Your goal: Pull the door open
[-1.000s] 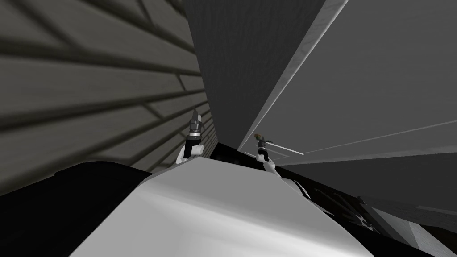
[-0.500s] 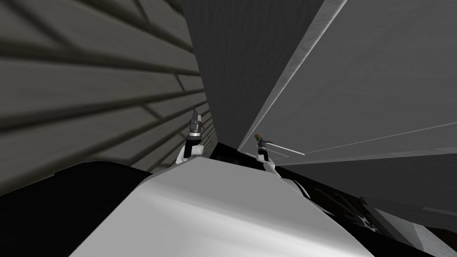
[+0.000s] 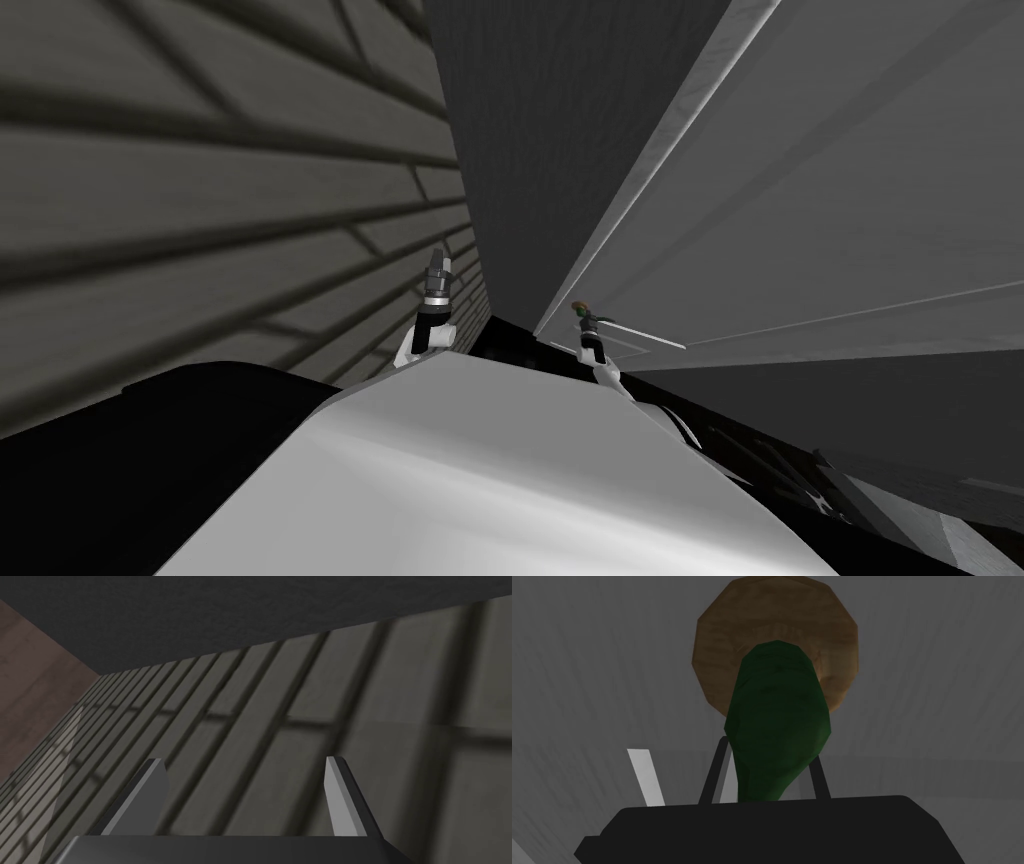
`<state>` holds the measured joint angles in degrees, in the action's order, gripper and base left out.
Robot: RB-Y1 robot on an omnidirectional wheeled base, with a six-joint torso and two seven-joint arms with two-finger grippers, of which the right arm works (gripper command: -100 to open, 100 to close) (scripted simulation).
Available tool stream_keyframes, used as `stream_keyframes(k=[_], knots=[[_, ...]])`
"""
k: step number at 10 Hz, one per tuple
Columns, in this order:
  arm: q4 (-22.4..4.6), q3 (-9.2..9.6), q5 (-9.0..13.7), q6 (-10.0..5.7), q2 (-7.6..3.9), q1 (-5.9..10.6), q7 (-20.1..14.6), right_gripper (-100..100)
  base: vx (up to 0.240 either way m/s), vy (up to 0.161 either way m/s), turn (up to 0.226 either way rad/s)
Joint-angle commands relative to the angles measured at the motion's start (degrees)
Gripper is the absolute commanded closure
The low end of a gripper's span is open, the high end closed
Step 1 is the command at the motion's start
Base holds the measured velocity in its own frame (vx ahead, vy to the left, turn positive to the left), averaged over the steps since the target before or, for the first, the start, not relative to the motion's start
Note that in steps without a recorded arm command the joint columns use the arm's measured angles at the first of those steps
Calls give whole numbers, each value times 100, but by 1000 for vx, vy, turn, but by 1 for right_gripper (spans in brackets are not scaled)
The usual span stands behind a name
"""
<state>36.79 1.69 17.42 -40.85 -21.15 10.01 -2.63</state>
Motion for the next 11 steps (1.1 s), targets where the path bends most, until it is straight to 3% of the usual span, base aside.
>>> stream_keyframes(k=[1, 6, 8, 9, 11], knots=[[-45, 90, -28, -92, -79, -61, -142, 100, -205, -20, 175], [-81, 335, -92, -361, -459, -278, -640, 100, -207, -49, 201], [-90, 399, -109, -431, -558, -334, -770, 100, -202, -46, 126], [-123, 378, -101, -405, -529, -302, -734, 100, -89, -28, 29], [-75, 541, -146, -524, -625, -400, -892, 100, -180, -51, 104]])
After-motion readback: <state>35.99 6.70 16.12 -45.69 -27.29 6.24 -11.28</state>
